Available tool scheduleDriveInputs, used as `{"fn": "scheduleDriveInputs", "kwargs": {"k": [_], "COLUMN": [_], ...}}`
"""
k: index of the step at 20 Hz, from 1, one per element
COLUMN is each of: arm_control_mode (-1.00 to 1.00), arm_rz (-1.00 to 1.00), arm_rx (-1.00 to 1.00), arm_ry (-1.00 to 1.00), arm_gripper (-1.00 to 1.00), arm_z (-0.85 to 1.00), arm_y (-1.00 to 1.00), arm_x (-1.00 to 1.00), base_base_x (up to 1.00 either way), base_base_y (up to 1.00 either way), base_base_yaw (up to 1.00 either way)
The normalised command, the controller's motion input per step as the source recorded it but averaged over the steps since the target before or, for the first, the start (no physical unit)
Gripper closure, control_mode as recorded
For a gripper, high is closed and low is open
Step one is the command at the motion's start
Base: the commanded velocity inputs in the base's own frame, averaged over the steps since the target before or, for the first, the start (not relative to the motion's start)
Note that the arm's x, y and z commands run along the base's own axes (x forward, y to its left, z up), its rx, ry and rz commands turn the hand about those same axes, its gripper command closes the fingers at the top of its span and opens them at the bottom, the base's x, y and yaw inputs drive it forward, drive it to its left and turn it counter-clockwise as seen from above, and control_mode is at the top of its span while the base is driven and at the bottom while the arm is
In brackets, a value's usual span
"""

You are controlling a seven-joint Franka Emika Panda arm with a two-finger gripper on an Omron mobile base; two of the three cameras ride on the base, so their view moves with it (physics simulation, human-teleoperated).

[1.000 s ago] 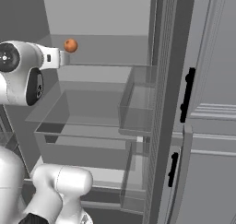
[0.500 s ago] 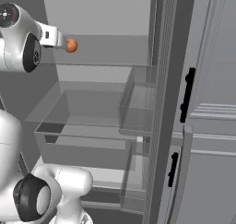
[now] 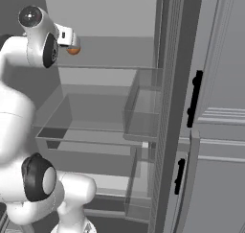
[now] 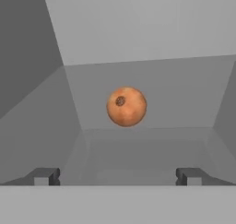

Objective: Place one onion and one steak in each tupperware on the nearby counter, to pack two identical lunches.

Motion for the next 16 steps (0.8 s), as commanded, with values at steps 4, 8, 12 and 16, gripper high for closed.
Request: {"fn": "scheduleDriveInputs", "kwargs": {"k": [4, 8, 12, 16], "arm_control_mode": [-1.0, -1.0, -1.0, -1.0], "arm_rz": [-0.07, -0.08, -0.06, -0.01], "arm_rx": [-0.01, -0.04, -0.02, 0.0], "arm_ry": [0.01, 0.0, 0.01, 0.01], "arm_gripper": [-1.0, -1.0, -1.0, -1.0], "arm_z": [-0.11, -0.26, -0.13, 0.0], "arm_y": [0.0, 0.05, 0.3, 0.16], "arm_x": [0.87, 0.76, 0.5, 0.02], "base_base_x": [0.0, 0.0, 0.0, 0.0], "base_base_y": [0.0, 0.0, 0.0, 0.0], "base_base_yaw": [0.0, 0.0, 0.0, 0.0]}}
